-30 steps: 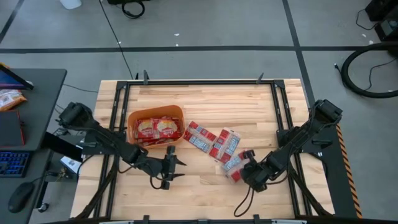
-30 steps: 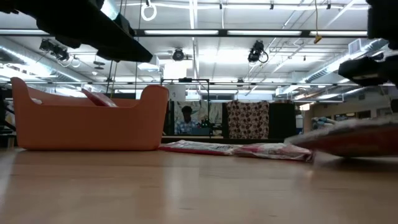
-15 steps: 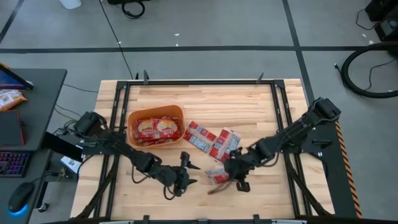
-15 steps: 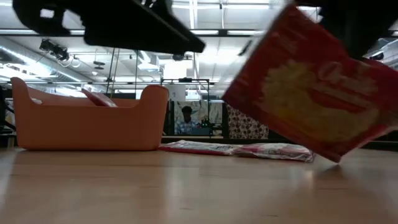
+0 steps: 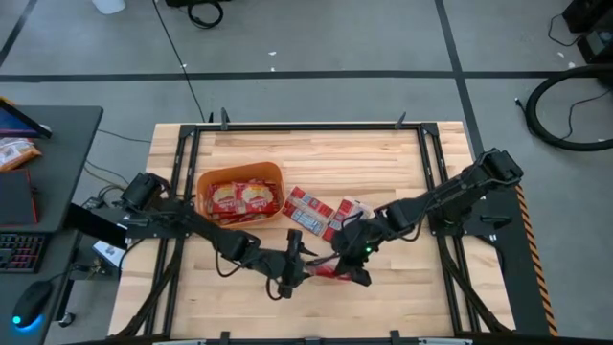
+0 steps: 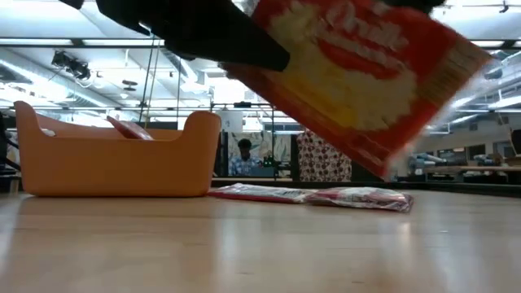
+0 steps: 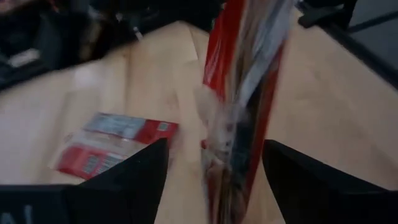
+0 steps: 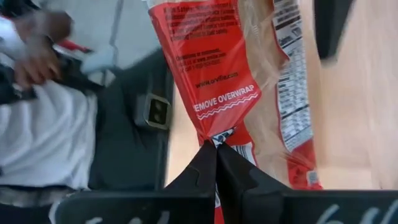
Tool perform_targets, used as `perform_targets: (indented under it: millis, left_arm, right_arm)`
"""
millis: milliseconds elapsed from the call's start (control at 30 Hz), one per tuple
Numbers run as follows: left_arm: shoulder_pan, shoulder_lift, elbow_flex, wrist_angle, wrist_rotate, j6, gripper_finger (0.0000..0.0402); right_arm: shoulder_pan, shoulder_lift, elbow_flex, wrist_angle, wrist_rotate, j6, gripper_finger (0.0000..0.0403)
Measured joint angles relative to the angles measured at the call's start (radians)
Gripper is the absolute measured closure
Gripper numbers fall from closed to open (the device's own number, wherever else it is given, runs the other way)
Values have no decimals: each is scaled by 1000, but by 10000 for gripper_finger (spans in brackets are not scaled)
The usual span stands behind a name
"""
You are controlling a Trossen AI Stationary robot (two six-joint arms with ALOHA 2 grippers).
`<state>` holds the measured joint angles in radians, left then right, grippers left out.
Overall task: Sort popcorn bags into baskets
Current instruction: Put the red popcorn bag into the orange bin
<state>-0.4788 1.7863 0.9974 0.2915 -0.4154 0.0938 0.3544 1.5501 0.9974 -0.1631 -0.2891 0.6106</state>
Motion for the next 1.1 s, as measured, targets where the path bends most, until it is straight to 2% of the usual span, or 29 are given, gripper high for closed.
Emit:
perform_targets:
  millis: [200,400,633,733,933,1100]
  left_arm:
    - [9,0,0,-14,40,-80,178]
    - [9,0,0,-15,40,-119,263]
    - [11,-47,-2,-67,60,-164,365]
    - [11,-80,-6,-90,74,-187,366]
    - [-21,-162,-50,-177,56,-270,360]
    - [-74,-286,-142,-192,-60,-355,352]
  right_arm:
    - [-23,0,1,82,-3,3,396]
    - [-38,0,1,81,-3,15,387]
    - [-47,0,1,83,5,-8,354]
    - [-65,-22,2,73,-18,-4,340]
    - [-103,-118,3,-30,13,-37,322]
    - [-116,-186,2,-140,90,-85,320]
